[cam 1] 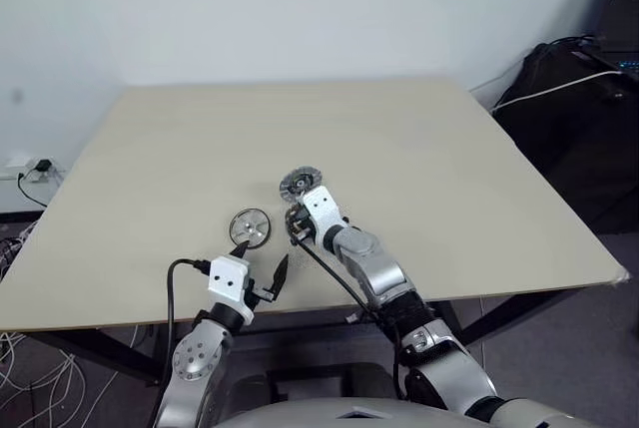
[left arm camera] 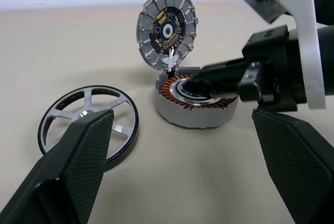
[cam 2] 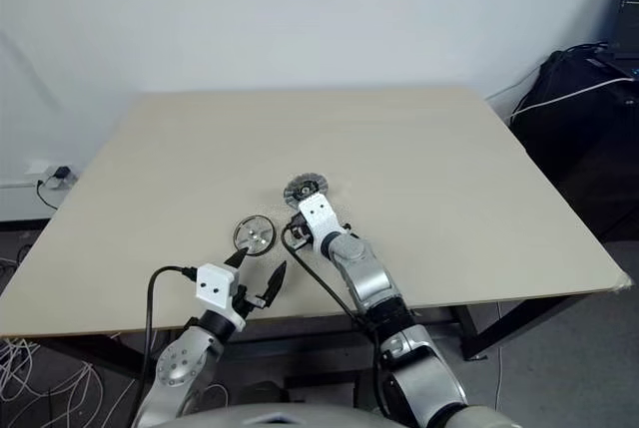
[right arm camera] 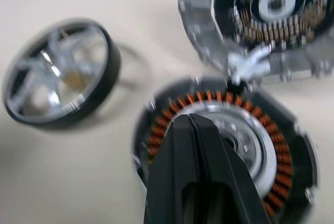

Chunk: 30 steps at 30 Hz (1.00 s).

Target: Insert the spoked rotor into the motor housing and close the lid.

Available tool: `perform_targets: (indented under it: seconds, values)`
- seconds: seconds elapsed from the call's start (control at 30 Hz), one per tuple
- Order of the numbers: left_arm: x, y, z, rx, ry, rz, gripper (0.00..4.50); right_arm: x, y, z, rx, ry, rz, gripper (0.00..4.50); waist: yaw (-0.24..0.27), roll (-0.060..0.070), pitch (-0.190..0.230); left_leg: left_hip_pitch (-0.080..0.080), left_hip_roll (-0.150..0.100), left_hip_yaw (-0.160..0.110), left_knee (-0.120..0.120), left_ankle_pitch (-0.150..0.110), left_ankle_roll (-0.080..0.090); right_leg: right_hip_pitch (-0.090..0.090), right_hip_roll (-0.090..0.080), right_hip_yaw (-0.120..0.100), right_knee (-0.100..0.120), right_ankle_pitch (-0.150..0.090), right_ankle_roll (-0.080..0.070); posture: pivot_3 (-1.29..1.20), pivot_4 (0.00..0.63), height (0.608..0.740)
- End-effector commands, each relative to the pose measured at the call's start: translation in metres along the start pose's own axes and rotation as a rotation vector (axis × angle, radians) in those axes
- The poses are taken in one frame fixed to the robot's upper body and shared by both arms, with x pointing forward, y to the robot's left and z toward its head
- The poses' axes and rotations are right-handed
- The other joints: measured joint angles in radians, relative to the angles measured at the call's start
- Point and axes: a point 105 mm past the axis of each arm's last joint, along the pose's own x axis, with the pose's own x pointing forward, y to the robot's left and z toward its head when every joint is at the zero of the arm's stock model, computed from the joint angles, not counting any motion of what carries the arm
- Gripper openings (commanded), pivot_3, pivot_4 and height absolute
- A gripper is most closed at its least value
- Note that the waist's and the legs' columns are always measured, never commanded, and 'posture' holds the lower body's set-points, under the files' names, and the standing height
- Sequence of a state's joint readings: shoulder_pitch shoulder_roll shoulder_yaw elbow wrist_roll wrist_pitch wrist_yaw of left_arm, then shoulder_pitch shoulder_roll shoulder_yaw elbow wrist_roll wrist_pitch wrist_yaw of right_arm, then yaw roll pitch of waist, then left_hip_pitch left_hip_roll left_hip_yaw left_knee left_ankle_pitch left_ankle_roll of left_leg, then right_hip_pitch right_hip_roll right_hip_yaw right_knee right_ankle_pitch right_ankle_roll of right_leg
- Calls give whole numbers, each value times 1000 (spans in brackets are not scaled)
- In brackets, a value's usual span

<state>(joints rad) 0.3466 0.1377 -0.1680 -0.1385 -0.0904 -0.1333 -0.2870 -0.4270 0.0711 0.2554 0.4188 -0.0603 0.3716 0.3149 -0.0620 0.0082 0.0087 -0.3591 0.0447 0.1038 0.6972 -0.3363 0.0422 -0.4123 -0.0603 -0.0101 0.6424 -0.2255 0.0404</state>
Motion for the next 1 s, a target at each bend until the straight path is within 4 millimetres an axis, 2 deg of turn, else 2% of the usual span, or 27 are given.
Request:
perform_targets:
  seconds: [0.03, 0.17, 0.5, 1.0]
  values:
    - [3, 0, 13, 5, -52, -7, 4500, -4, 1, 29, 8, -122, 20, 28, 0, 0, 0, 0, 0, 0, 0, 0, 0, 0, 0, 0, 0, 0, 0, 0, 0, 740]
    - [3, -1, 12, 7, -51, -12, 4500, -6, 0, 31, 7, -128, 19, 28, 0, 0, 0, 0, 0, 0, 0, 0, 0, 0, 0, 0, 0, 0, 0, 0, 0, 740]
    - [2, -1, 9, 8, -48, -16, 4500, -6, -15, 10, -2, -47, -54, 28, 0, 0, 1, 0, 0, 0, 0, 0, 0, 0, 0, 0, 0, 0, 0, 0, 0, 740]
    - [1, -2, 10, 11, -50, -11, 4500, 2, -23, -3, -1, 7, -104, 28, 0, 0, 1, 0, 0, 0, 0, 0, 0, 0, 0, 0, 0, 0, 0, 0, 0, 740]
